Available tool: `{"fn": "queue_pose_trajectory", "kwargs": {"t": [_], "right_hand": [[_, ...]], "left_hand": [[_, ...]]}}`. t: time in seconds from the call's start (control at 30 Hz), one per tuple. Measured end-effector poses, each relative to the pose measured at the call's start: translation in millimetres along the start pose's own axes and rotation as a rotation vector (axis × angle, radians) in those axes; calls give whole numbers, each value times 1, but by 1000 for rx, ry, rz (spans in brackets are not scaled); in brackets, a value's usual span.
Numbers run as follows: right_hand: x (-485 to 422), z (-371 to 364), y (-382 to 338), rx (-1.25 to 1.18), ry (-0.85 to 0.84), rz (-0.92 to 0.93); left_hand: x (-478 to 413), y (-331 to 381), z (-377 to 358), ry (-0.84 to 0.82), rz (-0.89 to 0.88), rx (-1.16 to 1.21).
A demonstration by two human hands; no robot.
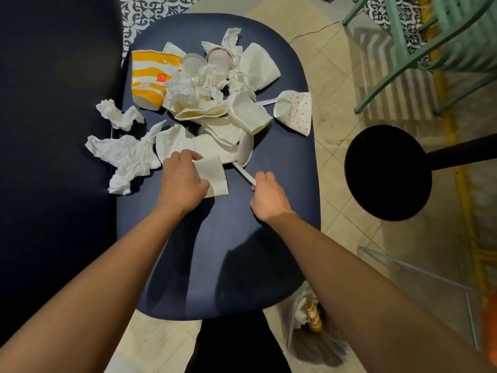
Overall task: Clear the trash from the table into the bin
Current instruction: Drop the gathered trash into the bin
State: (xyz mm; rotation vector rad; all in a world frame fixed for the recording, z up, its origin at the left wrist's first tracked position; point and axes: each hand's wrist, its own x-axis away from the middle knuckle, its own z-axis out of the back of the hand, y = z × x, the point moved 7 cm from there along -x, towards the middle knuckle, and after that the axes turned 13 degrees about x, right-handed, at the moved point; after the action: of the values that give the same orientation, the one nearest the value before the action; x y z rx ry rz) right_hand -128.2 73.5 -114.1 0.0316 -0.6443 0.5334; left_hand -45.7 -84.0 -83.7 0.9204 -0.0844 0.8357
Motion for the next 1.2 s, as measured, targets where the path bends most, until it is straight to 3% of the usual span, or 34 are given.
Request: {"fn": "queue_pose_trajectory", "kwargs": {"t": [0.17, 0.6, 0.87, 1.2], "right_hand": [[11, 16, 25, -116, 83, -103], [-25, 86, 12, -479, 348, -110], [-60, 96, -2, -216, 322, -54], [-46, 113, -6, -31, 493, -16]], "left_hand": [[2, 4, -6, -126, -21, 49], [-3, 20, 5, -138, -38, 180], [-13, 23, 8, -125, -57, 177], [-13, 27, 10, -116, -59, 187]]}}
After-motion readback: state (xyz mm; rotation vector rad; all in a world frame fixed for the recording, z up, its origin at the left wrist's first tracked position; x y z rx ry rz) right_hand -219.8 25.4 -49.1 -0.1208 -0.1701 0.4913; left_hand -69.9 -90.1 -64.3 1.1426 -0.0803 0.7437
